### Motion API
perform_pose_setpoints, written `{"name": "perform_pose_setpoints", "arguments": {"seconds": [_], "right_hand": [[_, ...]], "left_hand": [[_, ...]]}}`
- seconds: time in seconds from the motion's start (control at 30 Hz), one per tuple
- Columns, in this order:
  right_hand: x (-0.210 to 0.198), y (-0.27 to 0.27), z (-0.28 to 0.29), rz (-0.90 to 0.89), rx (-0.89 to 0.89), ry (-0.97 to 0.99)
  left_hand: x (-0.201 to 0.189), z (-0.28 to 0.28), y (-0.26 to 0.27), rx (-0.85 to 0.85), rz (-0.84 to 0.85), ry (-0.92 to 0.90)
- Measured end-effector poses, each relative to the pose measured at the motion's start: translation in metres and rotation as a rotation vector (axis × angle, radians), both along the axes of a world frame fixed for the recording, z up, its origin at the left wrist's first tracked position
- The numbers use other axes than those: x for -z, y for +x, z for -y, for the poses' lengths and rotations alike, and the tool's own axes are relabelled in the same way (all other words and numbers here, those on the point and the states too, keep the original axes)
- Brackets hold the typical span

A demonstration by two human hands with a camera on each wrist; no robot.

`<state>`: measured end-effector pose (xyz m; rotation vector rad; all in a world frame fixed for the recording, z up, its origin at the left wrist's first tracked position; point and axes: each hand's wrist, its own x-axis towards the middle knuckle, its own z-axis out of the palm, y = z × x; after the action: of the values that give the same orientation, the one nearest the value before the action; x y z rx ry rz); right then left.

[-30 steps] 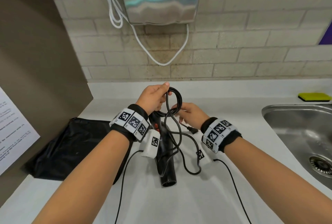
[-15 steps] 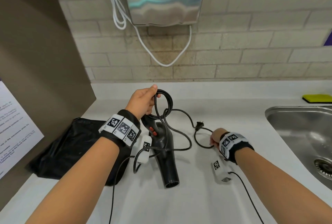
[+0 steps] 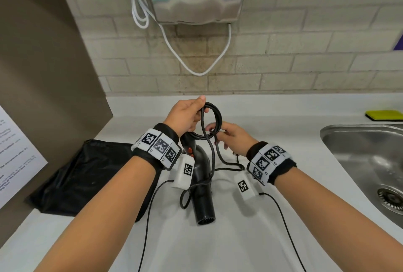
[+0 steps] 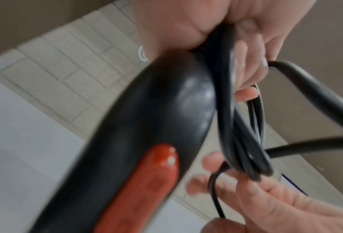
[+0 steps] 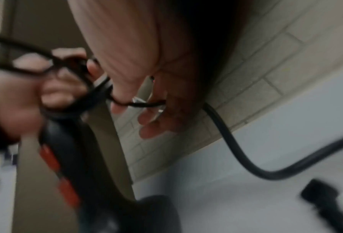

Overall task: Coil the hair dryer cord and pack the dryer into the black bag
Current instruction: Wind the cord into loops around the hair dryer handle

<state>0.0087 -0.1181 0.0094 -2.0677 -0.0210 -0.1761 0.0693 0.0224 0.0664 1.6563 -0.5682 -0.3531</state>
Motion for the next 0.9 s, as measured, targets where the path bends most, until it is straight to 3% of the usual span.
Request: {"name": "perform_pose_setpoints", "arguments": {"seconds": [0.13,0.27,0.4,0.5,0.57,0.63,0.7,0.77,0.83,0.9], "right_hand": [[0.023,0.006,0.023,0.058,0.267,-0.069],[0.05,0.0,0.055,-0.152,0.551,-0.093],[0.063,-0.013,0.065,-0.577,0.376,-0.29],[0.058,-0.015,0.047,-0.631,0.275,-0.305],[0.049,-0.011,0.031,-0.658,0.163,-0.477],[0.04,-0.004,0.021,-0.506,0.164,-0.588],[0.024,-0.001,0.009,-0.252,0.181,-0.385],[0.008,0.0,-0.002,-0.093,0.058,-0.14],[0.0,0.0,-0.008,-0.128,-0.109,0.186],[0.003,-0.001,-0.008,-0.16,-0.201,0.335]], "left_hand": [[0.001,-0.001,-0.001,0.022,0.004,0.011],[0.002,-0.008,0.004,-0.028,-0.002,-0.016],[0.003,-0.014,0.007,-0.052,-0.018,-0.04],[0.004,-0.014,0.01,-0.073,-0.026,-0.056],[0.004,-0.011,0.011,-0.081,-0.035,-0.06],[0.004,-0.009,0.01,-0.077,-0.036,-0.054],[0.003,-0.006,0.008,-0.054,-0.033,-0.037],[0.002,-0.004,0.006,-0.034,-0.026,-0.025],[0.001,-0.004,0.004,-0.029,-0.027,-0.028],[0.001,-0.006,0.003,-0.023,-0.033,-0.03]]}}
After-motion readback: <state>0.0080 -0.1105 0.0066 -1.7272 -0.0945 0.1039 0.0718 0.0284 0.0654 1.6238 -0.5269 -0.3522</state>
